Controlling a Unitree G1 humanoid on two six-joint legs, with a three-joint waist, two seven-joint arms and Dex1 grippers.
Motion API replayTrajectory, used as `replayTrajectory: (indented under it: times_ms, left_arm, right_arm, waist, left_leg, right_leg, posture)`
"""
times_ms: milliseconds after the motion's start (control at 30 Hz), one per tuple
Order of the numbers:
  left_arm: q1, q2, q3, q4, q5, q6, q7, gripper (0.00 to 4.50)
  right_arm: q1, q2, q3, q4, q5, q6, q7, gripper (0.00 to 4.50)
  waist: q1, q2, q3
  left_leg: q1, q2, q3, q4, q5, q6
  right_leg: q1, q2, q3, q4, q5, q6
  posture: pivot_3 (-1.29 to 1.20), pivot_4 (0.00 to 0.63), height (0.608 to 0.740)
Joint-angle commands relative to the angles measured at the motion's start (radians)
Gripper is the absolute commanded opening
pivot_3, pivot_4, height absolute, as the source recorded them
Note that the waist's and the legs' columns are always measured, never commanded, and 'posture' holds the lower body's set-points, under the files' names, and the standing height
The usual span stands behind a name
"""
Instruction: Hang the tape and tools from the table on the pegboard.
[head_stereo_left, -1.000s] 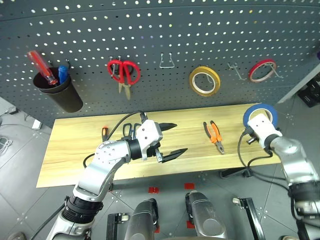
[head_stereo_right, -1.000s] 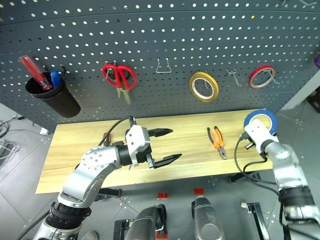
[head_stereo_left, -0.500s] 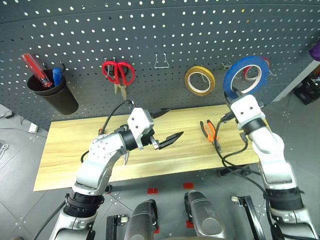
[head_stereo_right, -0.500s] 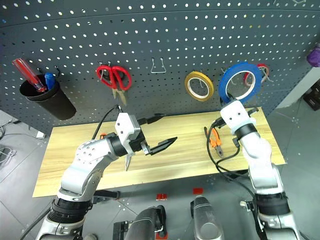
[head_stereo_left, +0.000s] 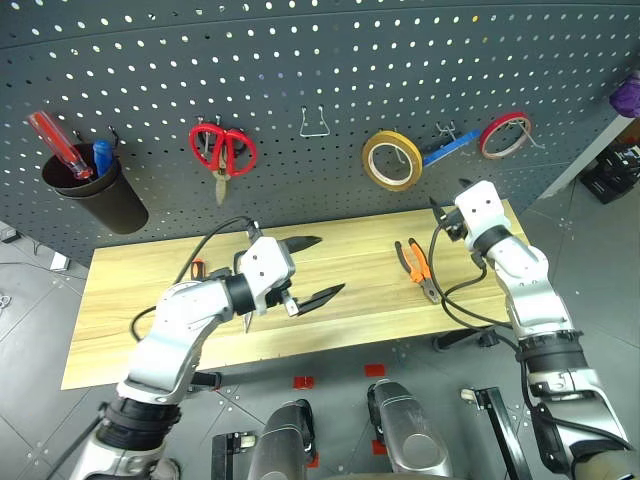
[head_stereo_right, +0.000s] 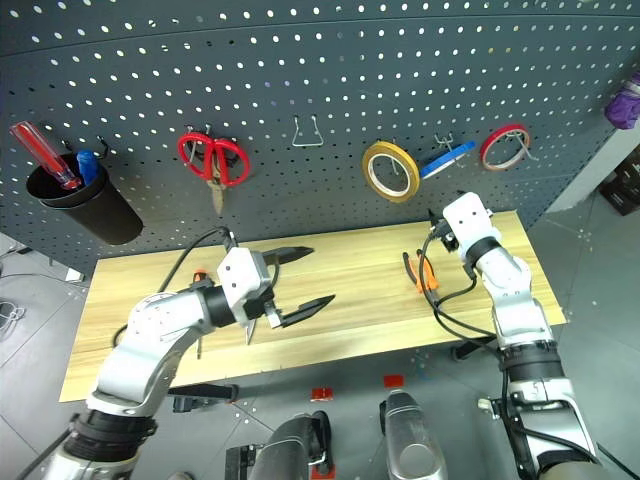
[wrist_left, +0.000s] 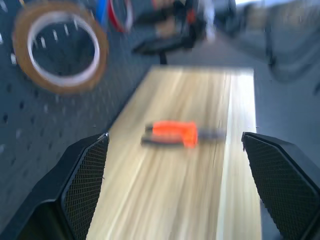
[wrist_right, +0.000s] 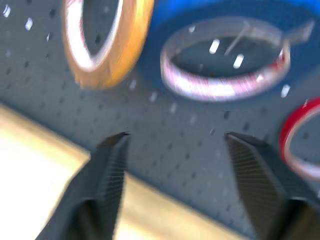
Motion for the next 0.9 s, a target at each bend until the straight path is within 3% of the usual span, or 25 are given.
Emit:
replayTrajectory:
  times_ms: [33,200,333,533,900]
  left_arm:
    - [0.039,0.077,0.044,0.045,0.018,-0.085,-0.076,4.5]
    - [0.085,0.149,0.056,0.107,0.018,-0.12,-0.14,4.5]
    - [0.102,0.155,0.044,0.106,0.017,-0.126,-0.159,4.5]
    - [0.115,0.139,0.041,0.085,0.018,-0.117,-0.151,4.5]
    - [0.115,0.132,0.04,0.084,0.023,-0.111,-0.146,4.5]
  right_arm:
    - [0.036,0.018,0.02,-0.14,-0.004,0.266,0.012,4.46]
    - [-0.01,0.132,-0.012,-0.157,0.031,0.7,-0.062,4.46]
    - [-0.058,0.184,-0.029,-0.082,0.044,0.786,-0.106,4.46]
    - [-0.106,0.208,-0.013,0.088,0.054,0.754,-0.133,4.46]
    - [-0.29,0.207,0.015,0.542,0.055,0.481,-0.116,4.46]
  waist:
    - [0.0,0.0,0.0]
    - [0.0,0.001,0.0]
    - [-0.001,0.001,0.0]
    - [-0.001,0.001,0.0]
    - [-0.015,0.001,0.0]
  left_leg:
    - [0.0,0.0,0.0,0.0,0.0,0.0]
    - [-0.001,0.0,0.0,-0.001,0.0,0.0]
    - [-0.004,0.0,0.0,-0.001,0.0,0.0]
    - [-0.016,0.0,0.001,0.001,0.0,0.0]
    - [-0.016,0.0,0.003,0.001,0.001,0.001]
  right_leg:
    - [0.0,0.0,0.0,0.0,0.0,-0.001]
    - [-0.002,-0.002,-0.001,-0.001,0.001,-0.003]
    - [-0.006,-0.002,-0.001,0.0,0.001,-0.004]
    - [-0.018,-0.002,-0.001,0.002,0.002,-0.005]
    - [-0.019,-0.001,0.0,0.004,0.002,-0.005]
  posture:
    - [-0.33,0.287,0.74]
    - [-0.33,0.289,0.74]
    - [-0.33,0.285,0.74]
    - [-0.32,0.282,0.74]
    - [-0.31,0.275,0.74]
